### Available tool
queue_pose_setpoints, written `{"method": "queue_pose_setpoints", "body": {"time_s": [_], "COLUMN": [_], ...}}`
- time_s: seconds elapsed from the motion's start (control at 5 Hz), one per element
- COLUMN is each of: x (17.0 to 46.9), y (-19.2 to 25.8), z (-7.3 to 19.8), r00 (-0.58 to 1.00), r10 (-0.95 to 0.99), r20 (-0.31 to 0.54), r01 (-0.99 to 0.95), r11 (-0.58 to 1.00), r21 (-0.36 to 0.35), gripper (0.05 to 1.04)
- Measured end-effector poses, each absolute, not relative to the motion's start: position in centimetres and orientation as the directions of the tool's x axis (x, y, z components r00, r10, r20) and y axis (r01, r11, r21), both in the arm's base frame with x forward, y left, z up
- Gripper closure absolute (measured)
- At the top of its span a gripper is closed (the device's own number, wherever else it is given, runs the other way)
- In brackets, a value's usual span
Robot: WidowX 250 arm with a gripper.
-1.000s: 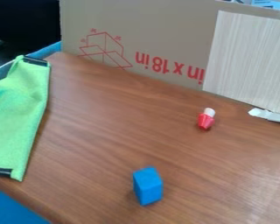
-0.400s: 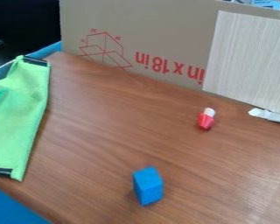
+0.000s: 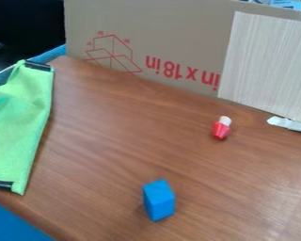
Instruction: Unfold the cloth from left bottom to the top rigth
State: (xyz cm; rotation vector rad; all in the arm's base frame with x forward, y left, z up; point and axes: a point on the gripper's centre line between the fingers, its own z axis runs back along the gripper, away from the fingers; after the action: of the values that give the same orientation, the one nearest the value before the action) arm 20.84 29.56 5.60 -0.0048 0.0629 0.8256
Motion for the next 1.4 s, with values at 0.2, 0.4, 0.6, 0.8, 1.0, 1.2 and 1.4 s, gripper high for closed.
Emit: {"method": "queue_pose_setpoints", "body": {"time_s": [0.2,0.4,0.6,0.8,1.0,1.2,1.4], "x": [21.1,21.4,22.9,24.1,26.7,29.8,34.0], "y": [29.1,28.4,26.7,23.6,19.9,16.2,14.6], "z": [6.0,7.5,9.8,11.7,11.9,10.5,8.2], "r00": [0.653,0.624,0.635,0.645,0.655,0.672,0.65], "r10": [0.753,0.778,0.772,0.764,0.751,0.736,0.758], "r20": [-0.081,-0.075,-0.024,0.033,0.086,0.084,0.054], "r01": [-0.756,-0.781,-0.773,-0.764,-0.755,-0.734,-0.738], "r11": [0.654,0.624,0.634,0.645,0.645,0.649,0.613], "r21": [-0.01,-0.033,-0.038,0.005,0.114,0.2,0.281], "gripper": [1.004,1.024,1.025,1.025,1.025,1.027,1.027]}}
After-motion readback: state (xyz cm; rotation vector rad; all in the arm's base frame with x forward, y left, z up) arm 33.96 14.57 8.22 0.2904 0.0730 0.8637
